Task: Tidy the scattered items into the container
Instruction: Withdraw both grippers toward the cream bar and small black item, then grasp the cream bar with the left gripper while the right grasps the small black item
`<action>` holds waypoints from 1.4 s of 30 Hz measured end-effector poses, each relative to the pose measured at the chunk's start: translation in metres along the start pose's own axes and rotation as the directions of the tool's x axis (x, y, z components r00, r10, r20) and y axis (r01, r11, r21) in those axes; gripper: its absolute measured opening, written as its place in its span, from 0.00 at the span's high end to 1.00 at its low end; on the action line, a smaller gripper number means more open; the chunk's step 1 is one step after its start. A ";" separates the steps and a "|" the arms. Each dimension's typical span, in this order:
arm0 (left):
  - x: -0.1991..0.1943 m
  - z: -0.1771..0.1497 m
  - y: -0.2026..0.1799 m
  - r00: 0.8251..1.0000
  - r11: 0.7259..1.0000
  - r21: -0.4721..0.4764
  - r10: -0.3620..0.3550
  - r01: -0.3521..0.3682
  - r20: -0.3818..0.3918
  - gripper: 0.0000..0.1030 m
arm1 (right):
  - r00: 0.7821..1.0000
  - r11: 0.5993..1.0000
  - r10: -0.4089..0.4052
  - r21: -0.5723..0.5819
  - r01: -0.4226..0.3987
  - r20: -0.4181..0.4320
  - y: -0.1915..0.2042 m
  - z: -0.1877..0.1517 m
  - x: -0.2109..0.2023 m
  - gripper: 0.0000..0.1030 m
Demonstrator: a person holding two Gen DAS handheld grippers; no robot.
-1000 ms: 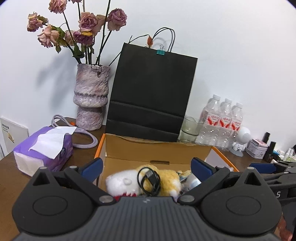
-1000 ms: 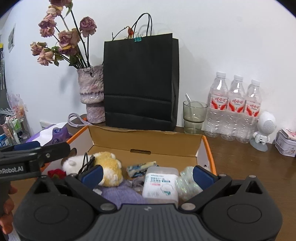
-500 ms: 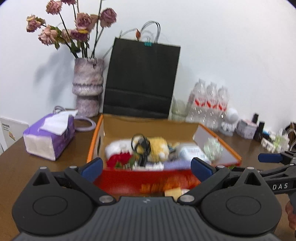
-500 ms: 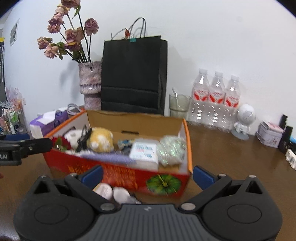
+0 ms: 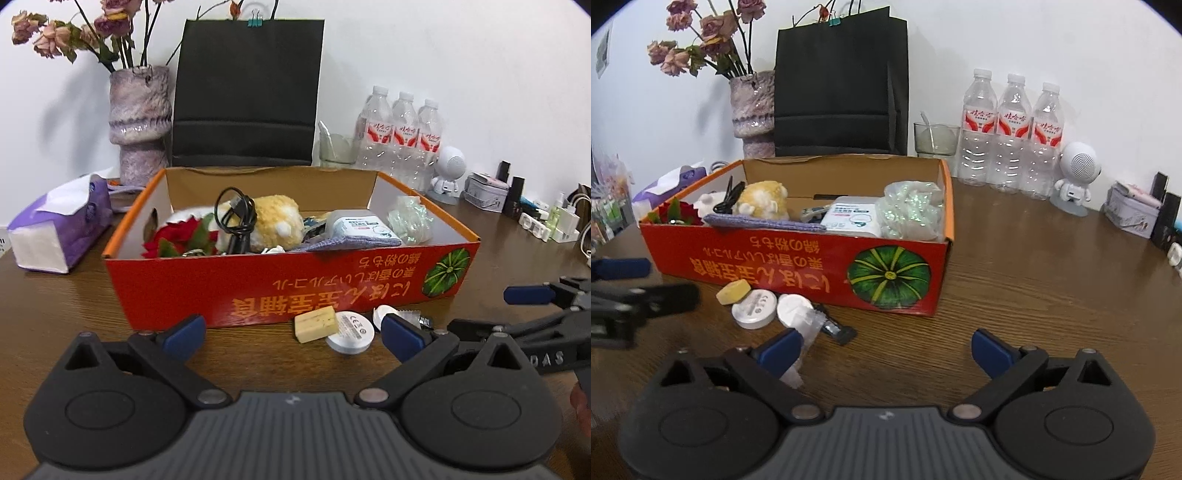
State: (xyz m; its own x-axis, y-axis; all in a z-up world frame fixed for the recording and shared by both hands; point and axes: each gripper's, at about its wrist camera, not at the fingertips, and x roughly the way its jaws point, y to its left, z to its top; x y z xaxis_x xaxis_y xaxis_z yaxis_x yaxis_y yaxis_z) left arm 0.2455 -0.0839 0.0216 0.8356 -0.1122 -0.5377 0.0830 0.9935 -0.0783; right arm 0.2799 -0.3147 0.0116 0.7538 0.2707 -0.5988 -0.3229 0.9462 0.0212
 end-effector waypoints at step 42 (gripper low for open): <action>0.022 -0.003 0.028 0.993 0.987 -0.120 -0.108 0.102 -0.042 0.69 | 0.996 0.996 0.089 0.000 -0.089 -0.004 0.015 0.008 0.009 0.90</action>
State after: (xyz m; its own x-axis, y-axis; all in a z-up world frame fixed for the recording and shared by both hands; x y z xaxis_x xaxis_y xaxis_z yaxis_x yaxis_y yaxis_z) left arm 0.2648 -0.0590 0.0053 0.7981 -0.2198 -0.5609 0.1022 0.9670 -0.2336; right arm 0.2863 -0.2966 0.0126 0.7201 0.3528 -0.5975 -0.3885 0.9184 0.0741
